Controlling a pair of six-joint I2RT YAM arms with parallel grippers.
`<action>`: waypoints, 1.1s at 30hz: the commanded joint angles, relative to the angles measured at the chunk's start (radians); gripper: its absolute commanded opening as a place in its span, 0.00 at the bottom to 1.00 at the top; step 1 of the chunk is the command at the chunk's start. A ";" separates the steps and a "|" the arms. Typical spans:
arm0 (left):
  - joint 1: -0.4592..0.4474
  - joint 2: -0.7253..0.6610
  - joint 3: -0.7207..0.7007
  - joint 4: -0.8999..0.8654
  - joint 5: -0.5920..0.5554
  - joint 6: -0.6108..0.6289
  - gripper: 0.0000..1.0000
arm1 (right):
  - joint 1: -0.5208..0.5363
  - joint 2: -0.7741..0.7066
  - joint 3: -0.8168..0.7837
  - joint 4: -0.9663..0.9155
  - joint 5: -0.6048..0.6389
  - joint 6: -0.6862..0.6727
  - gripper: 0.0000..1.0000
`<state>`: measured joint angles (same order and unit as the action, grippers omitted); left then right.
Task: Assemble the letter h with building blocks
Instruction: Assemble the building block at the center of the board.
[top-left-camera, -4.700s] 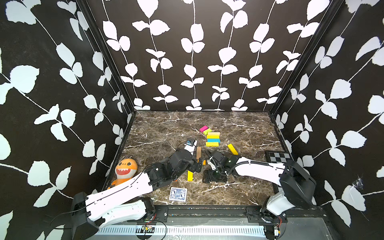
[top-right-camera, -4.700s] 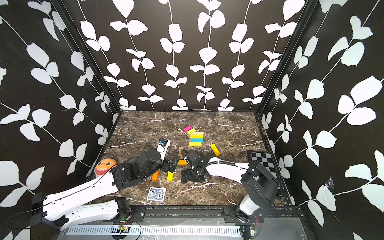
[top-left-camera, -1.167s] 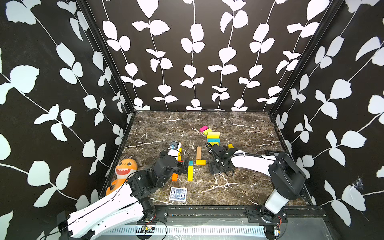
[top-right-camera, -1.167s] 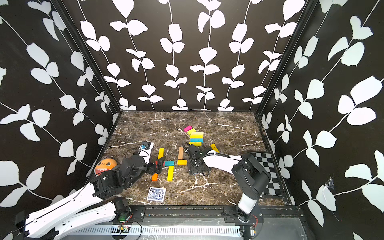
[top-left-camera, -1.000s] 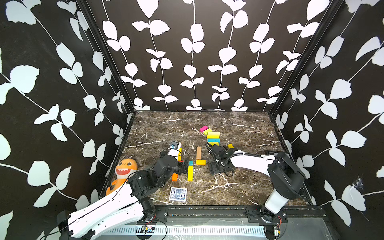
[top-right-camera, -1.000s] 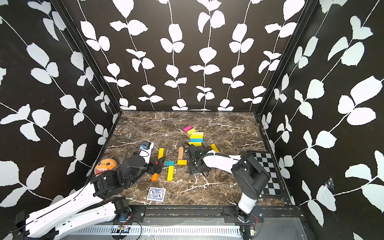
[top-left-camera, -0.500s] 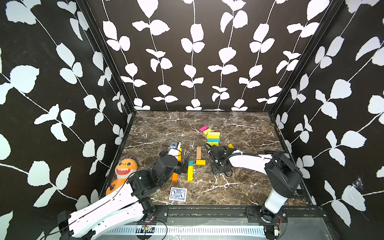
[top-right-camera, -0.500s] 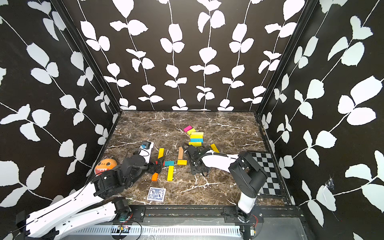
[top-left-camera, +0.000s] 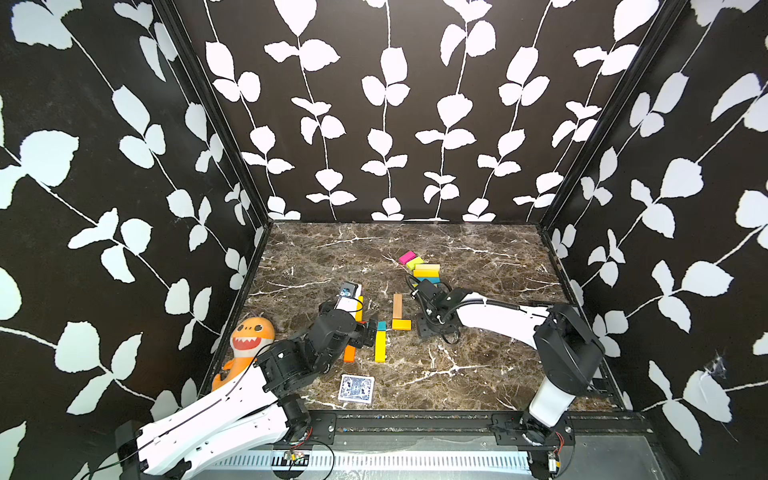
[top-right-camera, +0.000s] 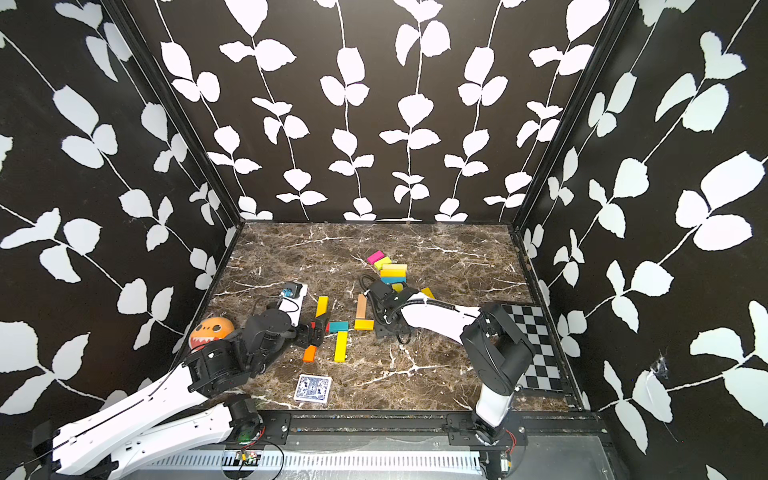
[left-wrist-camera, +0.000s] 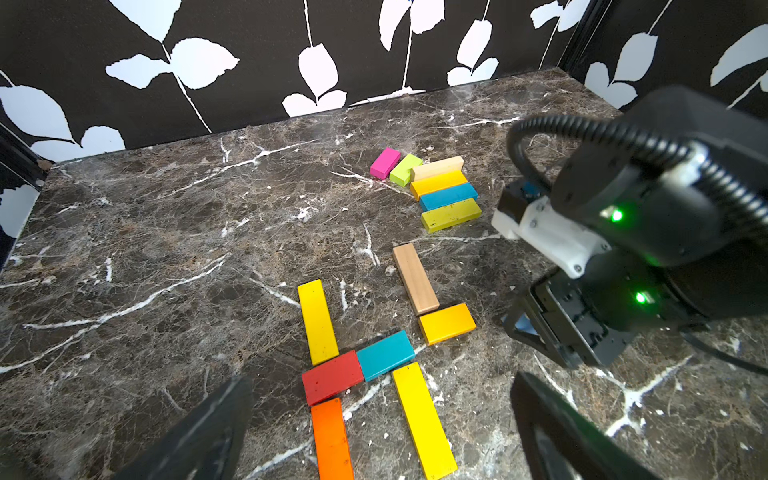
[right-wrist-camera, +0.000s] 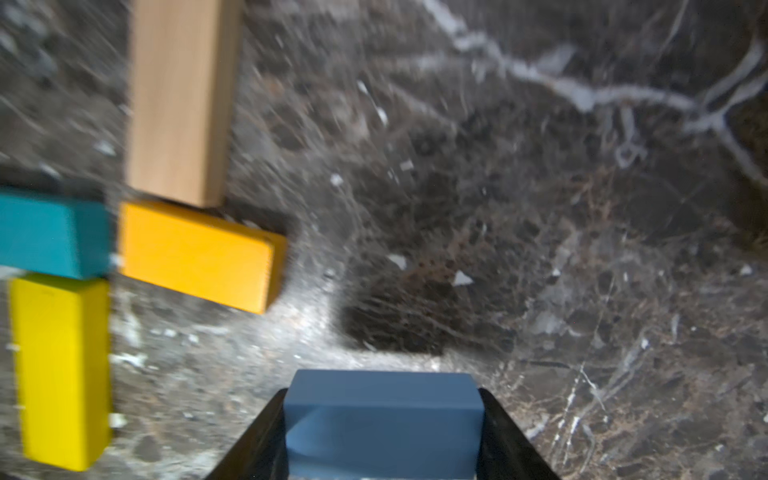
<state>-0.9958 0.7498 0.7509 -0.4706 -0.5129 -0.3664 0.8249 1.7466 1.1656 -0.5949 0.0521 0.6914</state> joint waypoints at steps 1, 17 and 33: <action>0.006 -0.019 -0.013 -0.017 -0.005 -0.004 0.99 | 0.001 0.043 0.050 -0.033 0.010 0.058 0.54; 0.008 -0.046 -0.022 -0.019 -0.010 0.004 0.99 | -0.001 0.144 0.140 -0.071 0.034 0.076 0.56; 0.009 -0.040 -0.022 -0.017 -0.009 0.005 0.99 | -0.015 0.181 0.165 -0.056 0.044 0.087 0.58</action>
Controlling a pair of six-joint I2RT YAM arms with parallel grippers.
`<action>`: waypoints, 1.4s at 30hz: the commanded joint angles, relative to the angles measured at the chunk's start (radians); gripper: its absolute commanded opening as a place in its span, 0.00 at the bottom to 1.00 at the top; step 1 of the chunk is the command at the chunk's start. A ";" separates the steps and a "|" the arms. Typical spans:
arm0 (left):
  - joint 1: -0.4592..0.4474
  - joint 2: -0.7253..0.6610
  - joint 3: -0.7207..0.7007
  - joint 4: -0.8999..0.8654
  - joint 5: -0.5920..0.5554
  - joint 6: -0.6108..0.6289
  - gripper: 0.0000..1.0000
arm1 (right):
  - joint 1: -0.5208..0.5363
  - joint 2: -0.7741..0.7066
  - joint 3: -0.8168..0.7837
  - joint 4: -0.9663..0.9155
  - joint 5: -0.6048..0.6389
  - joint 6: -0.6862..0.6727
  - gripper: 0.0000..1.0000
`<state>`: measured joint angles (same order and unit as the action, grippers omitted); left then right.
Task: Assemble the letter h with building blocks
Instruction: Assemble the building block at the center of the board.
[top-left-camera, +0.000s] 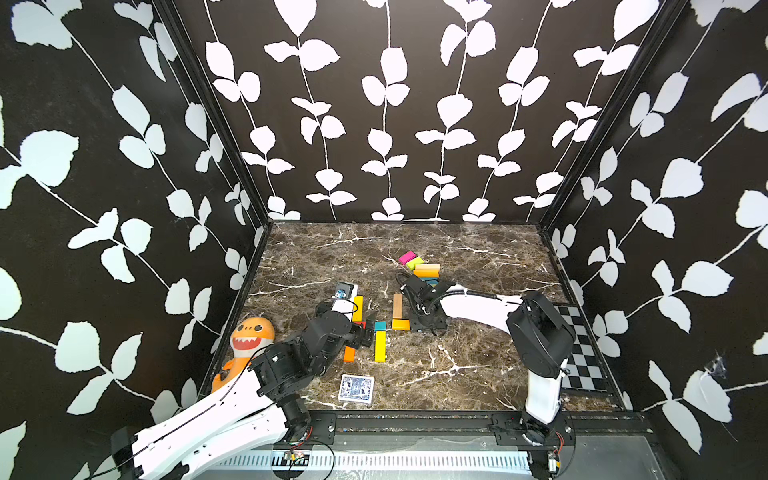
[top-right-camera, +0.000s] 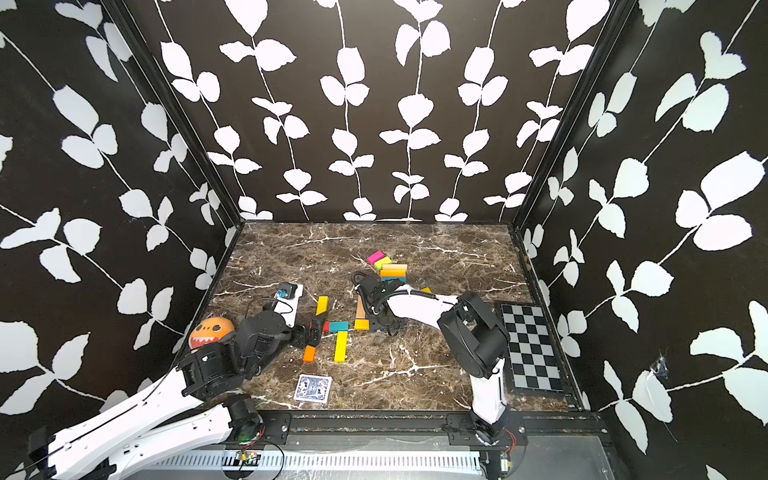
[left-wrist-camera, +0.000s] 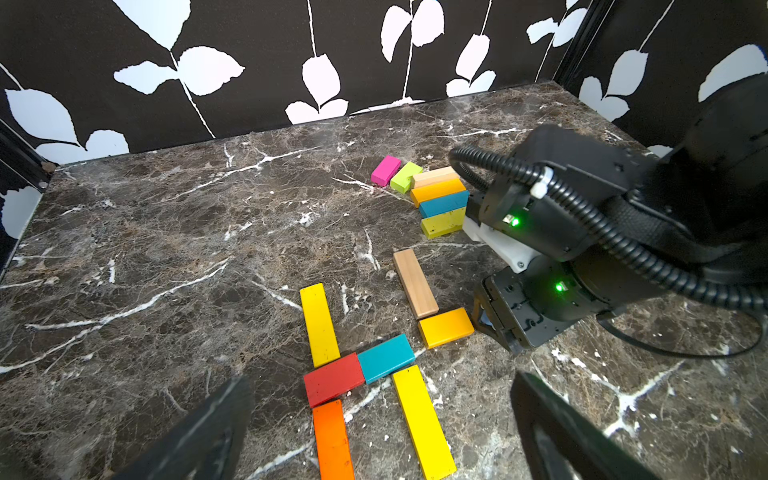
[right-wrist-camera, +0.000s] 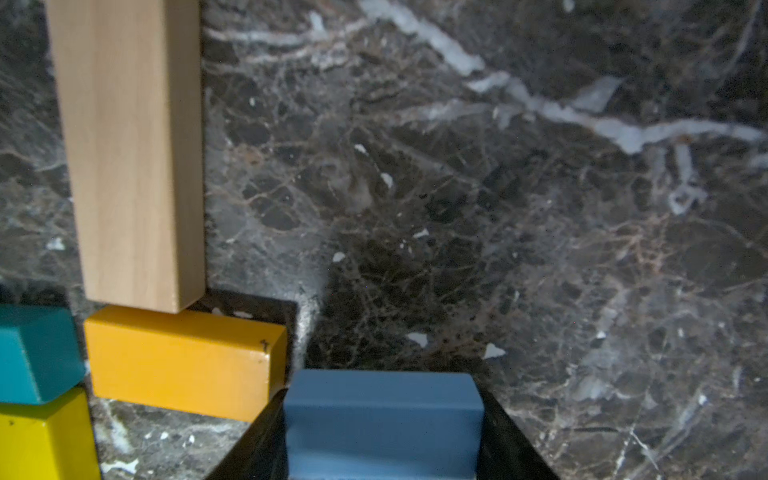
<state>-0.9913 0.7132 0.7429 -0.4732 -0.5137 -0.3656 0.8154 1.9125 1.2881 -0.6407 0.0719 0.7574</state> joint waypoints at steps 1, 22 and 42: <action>0.005 -0.003 -0.014 -0.015 -0.008 0.004 0.99 | -0.008 0.018 0.047 -0.012 0.028 0.020 0.58; 0.017 0.029 -0.013 0.005 0.013 0.006 0.99 | -0.026 -0.022 0.037 0.026 0.057 0.023 0.74; 0.026 0.034 -0.008 0.017 0.039 0.004 0.99 | -0.165 -0.180 -0.215 0.242 -0.350 -0.032 0.81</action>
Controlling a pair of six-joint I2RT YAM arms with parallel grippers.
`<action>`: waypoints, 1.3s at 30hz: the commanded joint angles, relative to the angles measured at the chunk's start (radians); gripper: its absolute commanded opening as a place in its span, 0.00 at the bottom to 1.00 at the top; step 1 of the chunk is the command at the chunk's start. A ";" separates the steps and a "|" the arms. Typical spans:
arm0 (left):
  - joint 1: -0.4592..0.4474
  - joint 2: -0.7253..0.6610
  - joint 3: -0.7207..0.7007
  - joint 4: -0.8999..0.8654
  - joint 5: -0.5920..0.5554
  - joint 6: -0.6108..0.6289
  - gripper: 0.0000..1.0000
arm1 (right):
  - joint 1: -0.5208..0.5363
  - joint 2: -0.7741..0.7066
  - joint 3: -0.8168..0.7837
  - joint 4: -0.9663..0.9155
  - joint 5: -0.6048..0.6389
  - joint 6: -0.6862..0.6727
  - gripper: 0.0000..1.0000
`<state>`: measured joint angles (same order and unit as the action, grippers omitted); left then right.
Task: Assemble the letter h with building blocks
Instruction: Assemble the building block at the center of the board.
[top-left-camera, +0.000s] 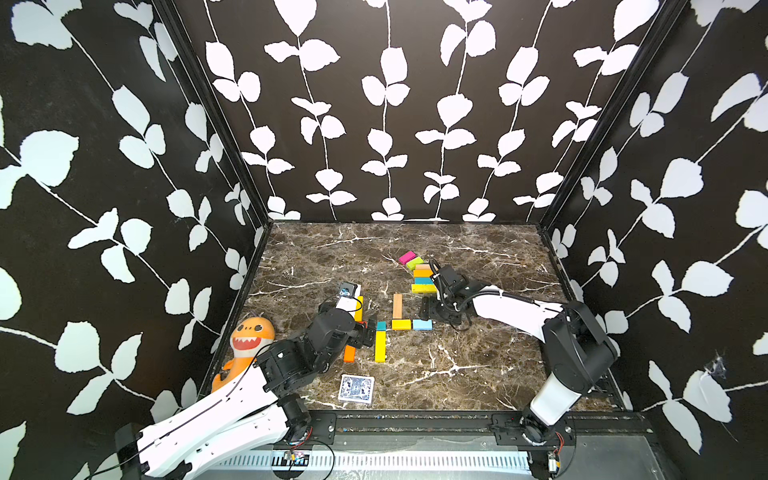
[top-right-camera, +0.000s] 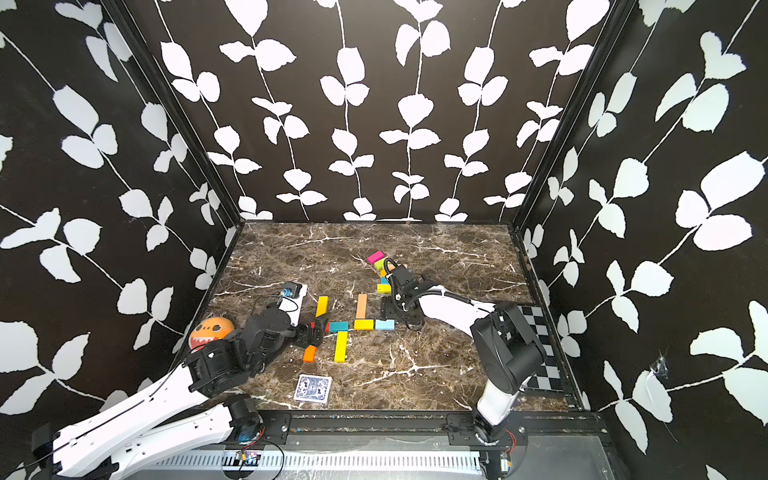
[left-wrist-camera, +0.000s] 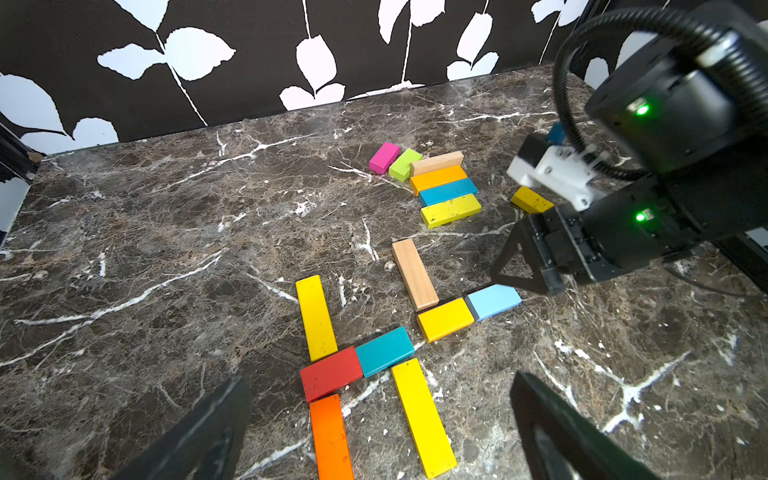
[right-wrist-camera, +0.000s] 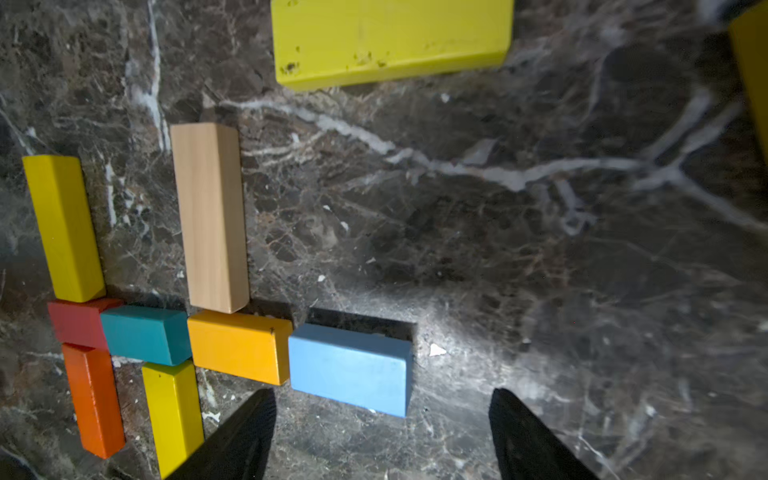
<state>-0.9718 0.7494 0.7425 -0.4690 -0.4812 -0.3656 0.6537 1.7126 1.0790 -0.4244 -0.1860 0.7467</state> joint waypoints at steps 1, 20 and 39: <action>0.007 -0.001 -0.006 0.011 0.007 0.004 0.99 | -0.006 0.026 -0.011 0.031 -0.101 -0.022 0.80; 0.008 0.012 -0.006 0.012 0.006 0.001 0.99 | -0.011 0.065 -0.030 0.104 -0.179 -0.021 0.79; 0.010 0.026 -0.006 0.015 0.010 -0.002 0.99 | -0.003 0.083 -0.018 0.124 -0.190 -0.026 0.80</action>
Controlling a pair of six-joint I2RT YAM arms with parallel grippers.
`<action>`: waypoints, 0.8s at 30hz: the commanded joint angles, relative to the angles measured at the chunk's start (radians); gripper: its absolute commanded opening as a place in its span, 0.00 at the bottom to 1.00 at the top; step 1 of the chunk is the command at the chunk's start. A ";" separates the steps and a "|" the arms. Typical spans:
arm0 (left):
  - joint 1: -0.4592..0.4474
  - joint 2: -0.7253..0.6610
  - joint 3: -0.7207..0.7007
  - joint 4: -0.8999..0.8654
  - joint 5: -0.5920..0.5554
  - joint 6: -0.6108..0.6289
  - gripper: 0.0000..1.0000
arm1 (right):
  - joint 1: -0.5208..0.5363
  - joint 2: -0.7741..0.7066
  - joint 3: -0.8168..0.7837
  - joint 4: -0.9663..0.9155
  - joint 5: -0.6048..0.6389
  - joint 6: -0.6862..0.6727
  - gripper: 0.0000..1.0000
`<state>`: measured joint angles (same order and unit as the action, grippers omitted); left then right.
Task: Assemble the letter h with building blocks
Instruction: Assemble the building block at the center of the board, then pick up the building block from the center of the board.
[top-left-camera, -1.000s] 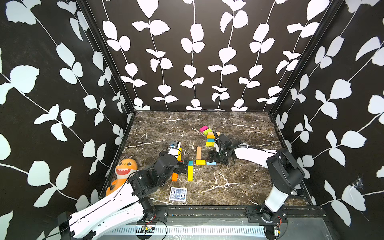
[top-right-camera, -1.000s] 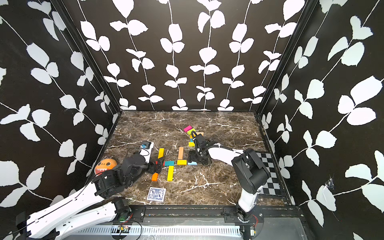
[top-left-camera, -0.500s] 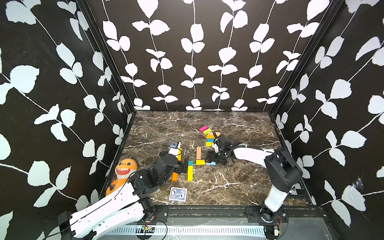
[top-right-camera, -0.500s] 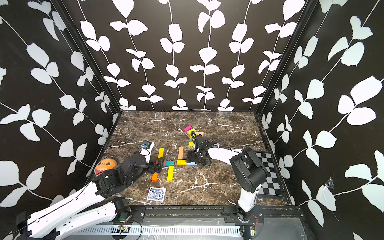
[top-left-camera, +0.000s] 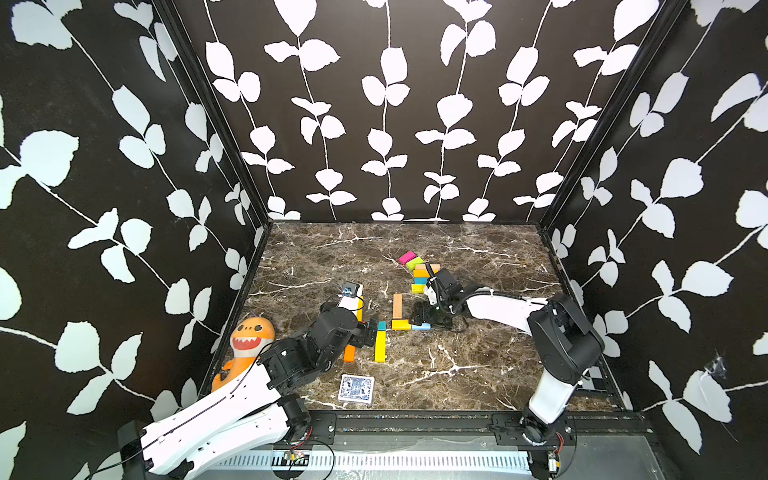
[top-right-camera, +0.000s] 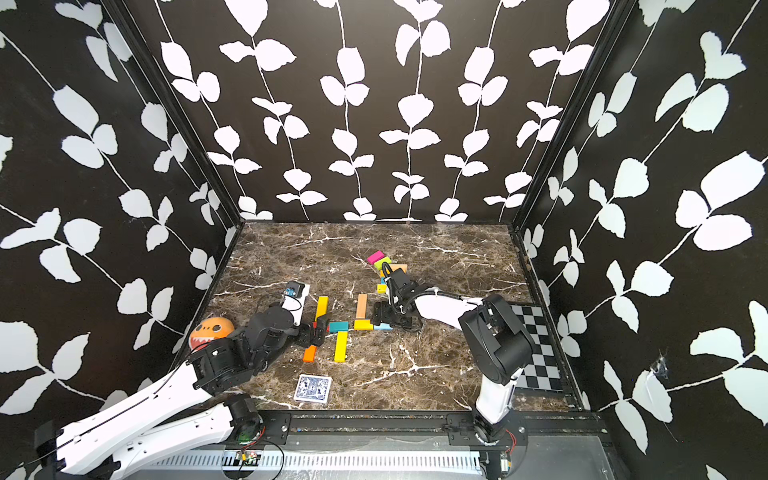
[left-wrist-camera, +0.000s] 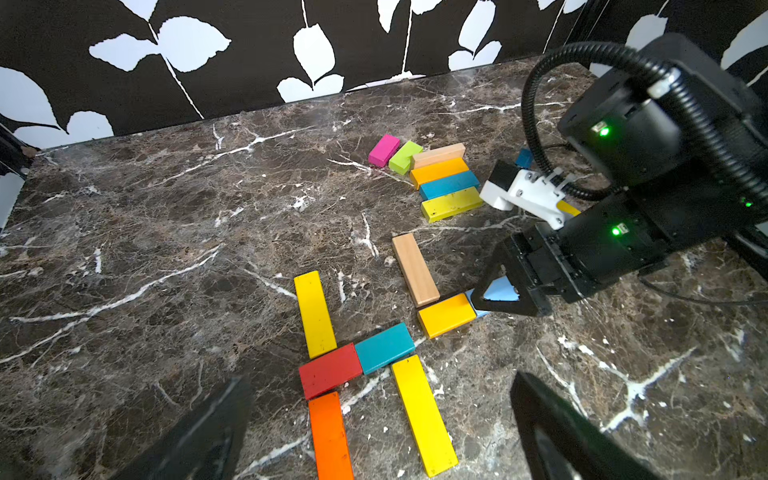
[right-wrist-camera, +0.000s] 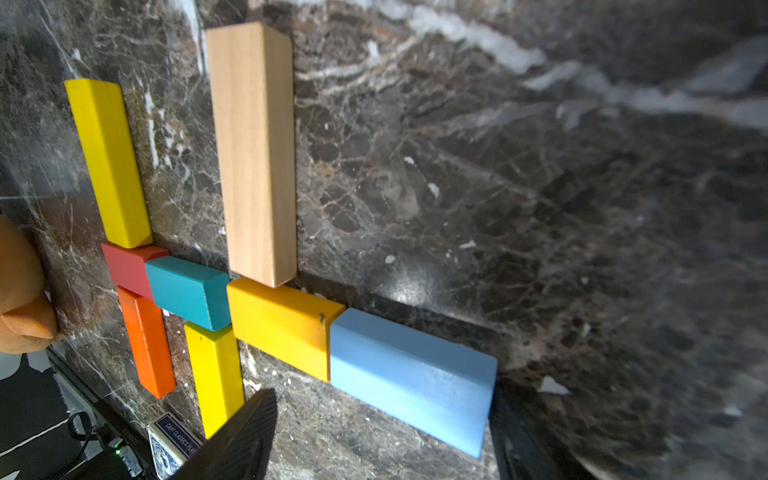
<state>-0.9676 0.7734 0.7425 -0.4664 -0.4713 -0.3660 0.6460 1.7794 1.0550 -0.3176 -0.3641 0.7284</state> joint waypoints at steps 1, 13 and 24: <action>0.006 0.004 -0.006 0.012 0.001 -0.002 0.99 | 0.004 0.019 0.006 0.015 -0.011 -0.007 0.80; 0.006 0.013 0.002 0.011 0.015 -0.002 0.99 | -0.039 -0.062 0.101 -0.214 0.249 -0.090 0.81; 0.006 0.024 0.004 0.016 0.025 -0.004 0.99 | -0.185 0.030 0.210 -0.393 0.451 -0.200 0.75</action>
<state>-0.9676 0.8001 0.7425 -0.4656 -0.4519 -0.3660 0.4580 1.7786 1.2442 -0.6308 -0.0113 0.5701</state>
